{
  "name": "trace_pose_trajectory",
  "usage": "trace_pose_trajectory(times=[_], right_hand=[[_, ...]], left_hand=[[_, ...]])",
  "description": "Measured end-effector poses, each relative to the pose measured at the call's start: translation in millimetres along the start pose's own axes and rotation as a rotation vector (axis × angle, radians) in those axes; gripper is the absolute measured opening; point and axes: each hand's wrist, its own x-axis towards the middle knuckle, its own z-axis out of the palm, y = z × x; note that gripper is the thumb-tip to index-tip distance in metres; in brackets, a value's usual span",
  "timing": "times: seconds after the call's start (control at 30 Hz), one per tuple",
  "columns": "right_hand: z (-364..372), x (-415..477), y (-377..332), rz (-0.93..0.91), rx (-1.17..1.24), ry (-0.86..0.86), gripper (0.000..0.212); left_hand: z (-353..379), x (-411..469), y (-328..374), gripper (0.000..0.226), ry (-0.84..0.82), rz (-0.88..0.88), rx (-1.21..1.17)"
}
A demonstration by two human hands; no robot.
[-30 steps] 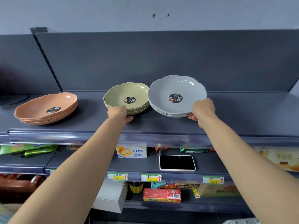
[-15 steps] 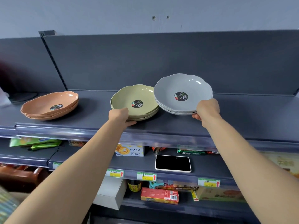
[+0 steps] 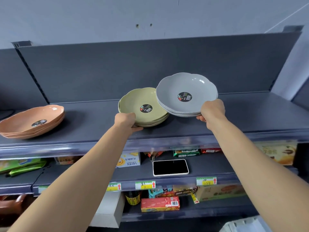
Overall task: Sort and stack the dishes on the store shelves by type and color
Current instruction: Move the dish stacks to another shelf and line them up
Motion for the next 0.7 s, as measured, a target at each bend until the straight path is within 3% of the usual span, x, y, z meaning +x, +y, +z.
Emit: trace_pose_trajectory(times=[0.37, 0.7], right_hand=[[-22, -48, -3, 0.021, 0.077, 0.237, 0.041], [-122, -116, 22, 0.034, 0.129, 0.624, 0.038]], left_hand=[[-1, -4, 14, 0.036, -0.261, 0.078, 0.111], [57, -75, 1, 0.034, -0.653, 0.073, 0.237]])
